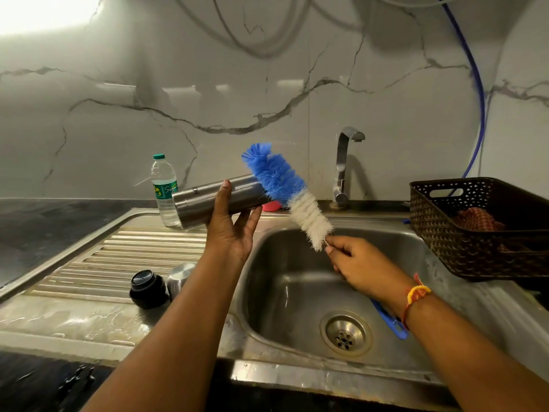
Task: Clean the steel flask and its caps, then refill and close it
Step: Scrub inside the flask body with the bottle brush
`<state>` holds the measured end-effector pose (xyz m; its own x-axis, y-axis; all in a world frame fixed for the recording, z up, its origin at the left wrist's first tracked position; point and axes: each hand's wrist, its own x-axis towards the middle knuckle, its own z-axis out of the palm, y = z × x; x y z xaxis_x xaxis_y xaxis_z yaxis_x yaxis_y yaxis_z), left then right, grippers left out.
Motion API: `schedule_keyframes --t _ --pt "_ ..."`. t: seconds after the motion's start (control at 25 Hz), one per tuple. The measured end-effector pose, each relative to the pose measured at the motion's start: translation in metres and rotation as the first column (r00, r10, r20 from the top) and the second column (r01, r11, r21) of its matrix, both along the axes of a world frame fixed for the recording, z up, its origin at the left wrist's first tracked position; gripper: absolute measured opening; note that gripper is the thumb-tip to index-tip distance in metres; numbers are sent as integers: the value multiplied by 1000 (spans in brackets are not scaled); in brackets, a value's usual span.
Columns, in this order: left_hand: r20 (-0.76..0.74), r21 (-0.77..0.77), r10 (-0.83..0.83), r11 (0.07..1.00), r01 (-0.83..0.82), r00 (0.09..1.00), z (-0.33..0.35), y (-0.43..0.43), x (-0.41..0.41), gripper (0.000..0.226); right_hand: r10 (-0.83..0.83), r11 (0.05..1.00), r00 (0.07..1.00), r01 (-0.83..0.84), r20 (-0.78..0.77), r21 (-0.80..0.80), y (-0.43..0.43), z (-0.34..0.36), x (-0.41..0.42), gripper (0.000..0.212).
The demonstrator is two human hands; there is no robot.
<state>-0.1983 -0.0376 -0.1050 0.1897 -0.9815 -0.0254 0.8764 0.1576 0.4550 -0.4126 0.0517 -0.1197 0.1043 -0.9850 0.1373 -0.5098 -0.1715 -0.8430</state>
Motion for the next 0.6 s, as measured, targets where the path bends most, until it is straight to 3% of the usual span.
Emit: schedule_keyframes --t 0.16,0.32,0.48,0.6 --pt "110 -8 -68 998 69 992 -10 6 -21 86 -47 999 999 47 13 11 -3 0 7 33" --pt "24 -33 -38 999 39 999 -9 0 -6 86 -24 996 999 26 -24 89 1 -2 0 32" --pt "135 13 -78 997 77 988 -14 9 -25 79 -62 996 998 61 11 71 -3 -3 3 31" --pt "41 -35 -44 998 46 998 -9 3 -13 81 -28 990 999 25 17 136 0 -5 -2 26"
